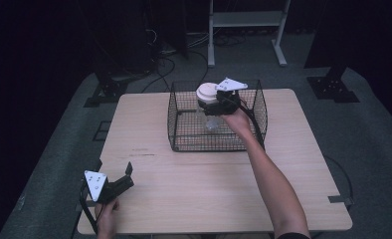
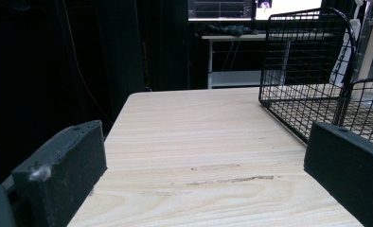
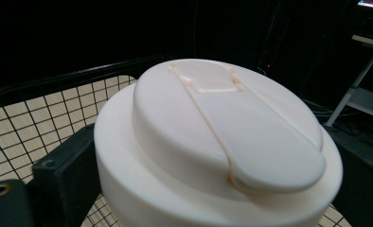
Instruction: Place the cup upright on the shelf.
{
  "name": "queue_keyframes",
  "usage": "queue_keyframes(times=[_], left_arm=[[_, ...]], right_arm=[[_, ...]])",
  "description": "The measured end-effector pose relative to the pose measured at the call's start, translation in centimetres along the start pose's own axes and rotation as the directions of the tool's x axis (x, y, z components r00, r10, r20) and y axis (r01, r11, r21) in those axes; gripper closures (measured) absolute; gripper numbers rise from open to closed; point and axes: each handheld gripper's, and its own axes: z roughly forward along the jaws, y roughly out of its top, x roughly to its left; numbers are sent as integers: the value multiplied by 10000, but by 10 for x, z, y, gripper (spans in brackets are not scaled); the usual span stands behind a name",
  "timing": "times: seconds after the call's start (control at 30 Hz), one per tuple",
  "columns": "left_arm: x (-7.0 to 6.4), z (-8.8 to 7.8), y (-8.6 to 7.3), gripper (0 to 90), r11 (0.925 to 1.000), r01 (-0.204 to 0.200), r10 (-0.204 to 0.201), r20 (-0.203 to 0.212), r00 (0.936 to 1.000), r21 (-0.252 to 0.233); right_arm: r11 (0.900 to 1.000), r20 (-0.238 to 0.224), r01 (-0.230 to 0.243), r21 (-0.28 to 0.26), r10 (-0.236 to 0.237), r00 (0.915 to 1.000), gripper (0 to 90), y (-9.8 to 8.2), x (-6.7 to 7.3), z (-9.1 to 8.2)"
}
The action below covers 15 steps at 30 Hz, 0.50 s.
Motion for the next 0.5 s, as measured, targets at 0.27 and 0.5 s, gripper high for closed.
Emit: queue_keyframes(times=[0.27,0.5], left_arm=[[0,0,0,0,10000,-5,5,-1,10000,2],[0,0,0,0,10000,-1,1,7,10000,-11]], right_arm=[[9997,0,-131,210,131,9999,42,-7,-4,4],[9987,182,137,492,-146,9997,42,-13,-2,6]])
